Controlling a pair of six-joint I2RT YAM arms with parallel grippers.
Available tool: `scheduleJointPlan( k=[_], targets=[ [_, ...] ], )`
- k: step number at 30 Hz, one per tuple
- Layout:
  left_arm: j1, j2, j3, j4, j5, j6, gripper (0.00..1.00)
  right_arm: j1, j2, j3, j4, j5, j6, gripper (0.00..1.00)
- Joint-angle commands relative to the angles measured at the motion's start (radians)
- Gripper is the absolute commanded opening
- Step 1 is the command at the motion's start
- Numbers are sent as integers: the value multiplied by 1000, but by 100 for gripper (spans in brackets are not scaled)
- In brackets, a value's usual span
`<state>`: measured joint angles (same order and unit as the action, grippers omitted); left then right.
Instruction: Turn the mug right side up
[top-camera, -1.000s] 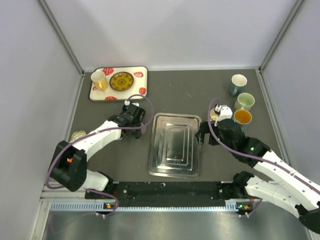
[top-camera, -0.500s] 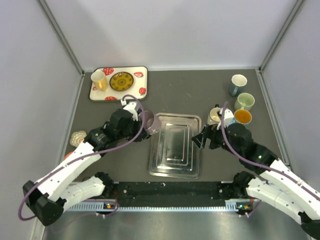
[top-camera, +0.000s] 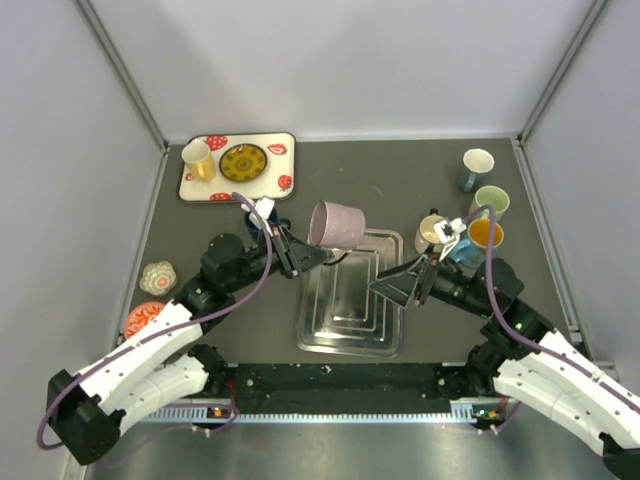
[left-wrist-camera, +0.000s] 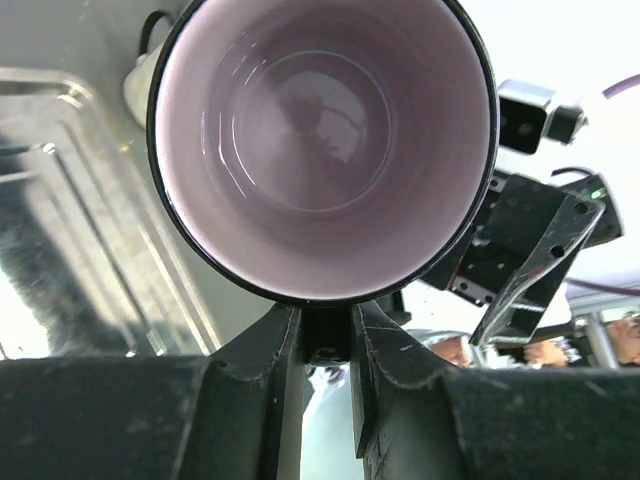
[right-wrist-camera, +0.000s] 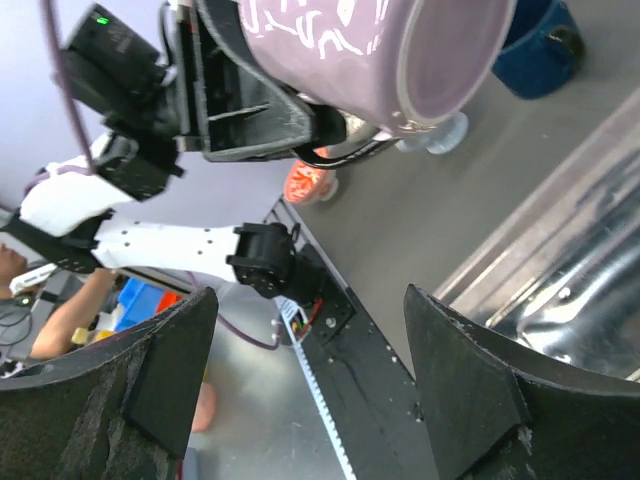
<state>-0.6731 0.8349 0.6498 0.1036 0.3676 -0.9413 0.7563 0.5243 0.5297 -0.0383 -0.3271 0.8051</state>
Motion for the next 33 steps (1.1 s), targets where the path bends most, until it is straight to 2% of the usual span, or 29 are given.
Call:
scheduleJointPlan(
  k=[1,5,8,14,22,28,33],
  targets=[
    [0,25,-44,494,37,-197,0,0,3,-17,196,-40,60,76],
    [-2,76,-70,591,76,-263,0,0,43,-57,325,-42,115,76],
    [-9,84,-84,623,80,-277,0,0,106,-31,356,-47,106,76],
    [-19,92,-85,628,109,-284,0,-3,227,10,402,-39,74,74],
    [-36,92,-102,617,113,-271,0,-2,305,10,590,-30,137,68],
    [-40,99,-107,614,120,-263,0,-2,338,42,598,-21,143,66],
    [-48,104,-108,613,131,-255,0,-2,353,39,617,11,154,57]
  ],
)
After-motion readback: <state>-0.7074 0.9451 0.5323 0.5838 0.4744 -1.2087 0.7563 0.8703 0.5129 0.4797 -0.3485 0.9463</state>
